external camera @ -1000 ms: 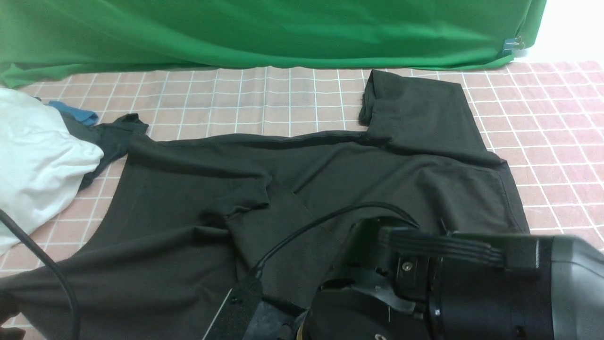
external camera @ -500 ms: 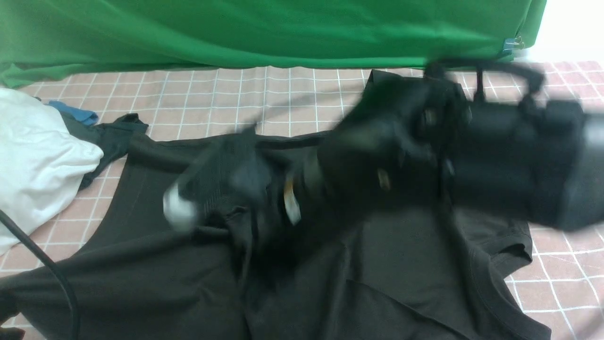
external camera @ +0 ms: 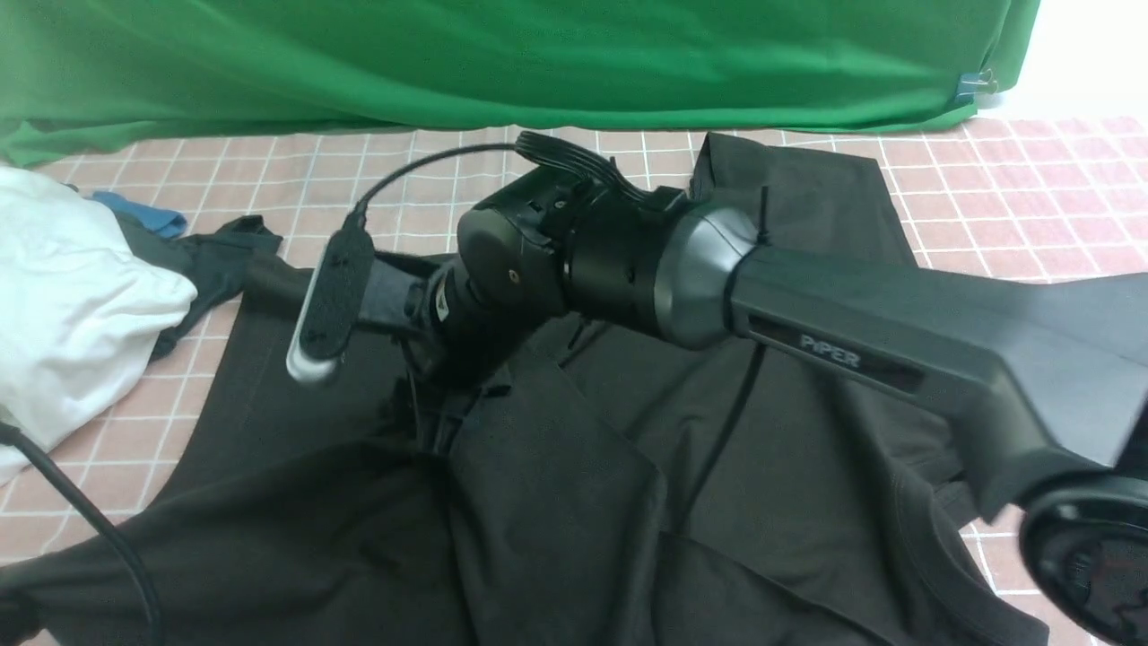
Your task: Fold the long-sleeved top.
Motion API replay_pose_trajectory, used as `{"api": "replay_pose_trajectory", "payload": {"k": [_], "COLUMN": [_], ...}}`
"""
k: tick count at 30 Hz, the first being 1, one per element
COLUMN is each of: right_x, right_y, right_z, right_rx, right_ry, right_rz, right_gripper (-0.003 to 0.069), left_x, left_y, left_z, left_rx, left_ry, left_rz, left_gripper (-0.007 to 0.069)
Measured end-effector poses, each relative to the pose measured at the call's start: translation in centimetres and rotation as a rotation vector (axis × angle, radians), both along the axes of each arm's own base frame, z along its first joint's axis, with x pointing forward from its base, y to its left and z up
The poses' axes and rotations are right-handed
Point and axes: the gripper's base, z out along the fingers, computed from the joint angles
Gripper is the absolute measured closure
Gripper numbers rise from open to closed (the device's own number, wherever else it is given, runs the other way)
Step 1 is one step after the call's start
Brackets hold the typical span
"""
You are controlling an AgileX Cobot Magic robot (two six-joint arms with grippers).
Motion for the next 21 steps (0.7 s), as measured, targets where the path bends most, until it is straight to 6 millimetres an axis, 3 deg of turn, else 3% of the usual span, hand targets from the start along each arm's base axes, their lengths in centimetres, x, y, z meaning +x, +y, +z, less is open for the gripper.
{"api": "replay_pose_trajectory", "payload": {"k": [5,7,9,12,17,19,21], "right_x": [1.4,1.5,1.5,1.3,0.0,-0.2,-0.2], "right_y": [-0.3,-0.4,-0.4,-0.4,-0.5,-0.5,-0.2], "right_z": [-1.0,-1.4,-1.2,0.4,3.9,3.8,2.2], "right_rx": [0.010,0.002,-0.001,0.015,0.082,0.077,0.051], "right_ry": [-0.028,-0.025,-0.023,-0.024,0.052,0.076,0.117], "right_rz": [-0.011,-0.012,-0.011,-0.011,0.002,0.016,0.022], "right_gripper": [0.0331,0.0439,0.0475,0.0442,0.0274,0.0246,0.0242], "left_x": [0.0,0.0,0.0,0.0,-0.4,-0.5,-0.6], "left_y": [0.1,0.1,0.1,0.2,0.3,0.3,0.3], "left_z": [0.0,0.0,0.0,-0.3,-2.4,-2.8,-3.1], "left_rx": [0.010,0.010,0.013,0.022,0.015,0.016,0.020], "left_ry": [-0.001,-0.001,-0.001,0.009,0.076,0.093,0.106], "left_rz": [0.001,0.003,0.003,0.014,0.048,0.049,0.049], "left_gripper": [0.0587,0.0587,0.0587,0.0587,0.0587,0.0587,0.0587]}}
